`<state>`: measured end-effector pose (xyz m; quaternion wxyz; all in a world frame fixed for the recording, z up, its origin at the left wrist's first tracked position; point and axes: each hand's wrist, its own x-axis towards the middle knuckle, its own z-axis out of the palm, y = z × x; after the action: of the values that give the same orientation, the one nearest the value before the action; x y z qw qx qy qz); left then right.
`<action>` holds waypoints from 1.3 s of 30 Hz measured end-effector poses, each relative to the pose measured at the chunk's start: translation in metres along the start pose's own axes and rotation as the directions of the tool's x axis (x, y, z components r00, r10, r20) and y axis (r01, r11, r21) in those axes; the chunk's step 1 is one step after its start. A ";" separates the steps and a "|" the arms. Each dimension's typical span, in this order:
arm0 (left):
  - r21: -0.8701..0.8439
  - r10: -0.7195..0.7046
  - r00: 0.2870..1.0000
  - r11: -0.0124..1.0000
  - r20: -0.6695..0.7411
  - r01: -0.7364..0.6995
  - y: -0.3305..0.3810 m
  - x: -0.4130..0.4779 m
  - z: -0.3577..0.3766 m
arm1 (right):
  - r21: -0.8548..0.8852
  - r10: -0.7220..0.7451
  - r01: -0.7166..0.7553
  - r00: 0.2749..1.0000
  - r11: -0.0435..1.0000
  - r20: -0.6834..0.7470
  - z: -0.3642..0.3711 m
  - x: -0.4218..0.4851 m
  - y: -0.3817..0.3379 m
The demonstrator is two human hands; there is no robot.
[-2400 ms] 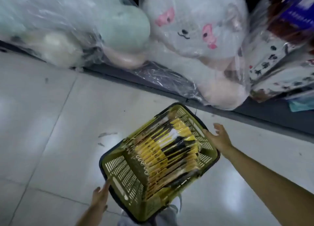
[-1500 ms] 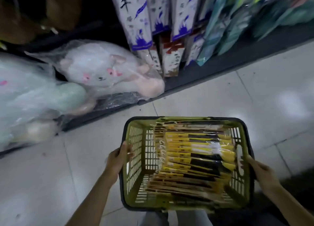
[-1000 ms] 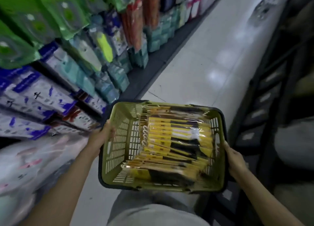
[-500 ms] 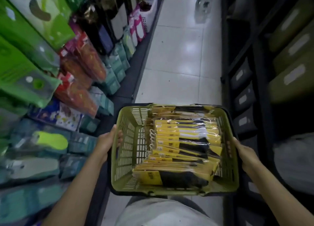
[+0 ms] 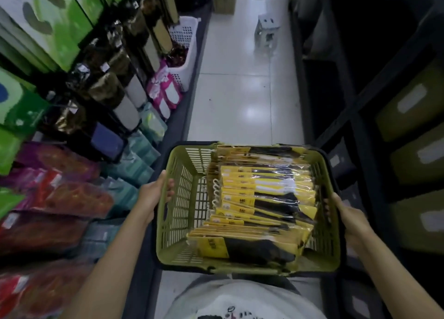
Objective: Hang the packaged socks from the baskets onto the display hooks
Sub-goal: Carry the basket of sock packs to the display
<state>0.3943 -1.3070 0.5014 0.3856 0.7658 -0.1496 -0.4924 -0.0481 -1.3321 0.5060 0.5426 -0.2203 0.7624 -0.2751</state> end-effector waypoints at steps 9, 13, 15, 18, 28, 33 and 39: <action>-0.053 0.022 0.999 0.998 -0.036 -0.024 0.175 0.153 0.083 | -0.026 -0.078 0.079 0.997 0.997 0.027 0.066 0.150 -0.221; -0.033 0.040 0.999 0.999 0.004 -0.040 0.256 0.242 0.127 | 0.009 -0.041 0.040 0.999 0.999 0.011 0.101 0.222 -0.300; -0.027 0.017 1.000 0.999 0.008 -0.017 0.301 0.283 0.150 | 0.011 -0.023 0.024 0.999 1.000 -0.021 0.116 0.252 -0.340; -0.032 0.018 0.998 0.999 0.054 -0.017 0.370 0.338 0.185 | 0.029 -0.032 0.033 0.998 0.999 -0.047 0.134 0.293 -0.402; -0.011 0.055 0.996 0.998 0.065 -0.055 0.559 0.499 0.325 | 0.088 -0.032 0.041 0.995 0.995 -0.097 0.174 0.474 -0.601; -0.042 0.041 0.999 0.998 0.009 -0.040 0.634 0.558 0.384 | 0.061 -0.067 0.071 0.995 0.996 -0.073 0.192 0.566 -0.711; -0.118 0.006 0.999 0.993 -0.043 -0.011 0.729 0.651 0.436 | 0.020 -0.087 0.088 0.995 0.996 -0.048 0.232 0.661 -0.841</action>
<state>0.4316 -2.3762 0.5288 0.4353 0.7514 -0.1152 -0.4824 -0.0046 -2.4250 0.5331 0.5143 -0.2408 0.7617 -0.3119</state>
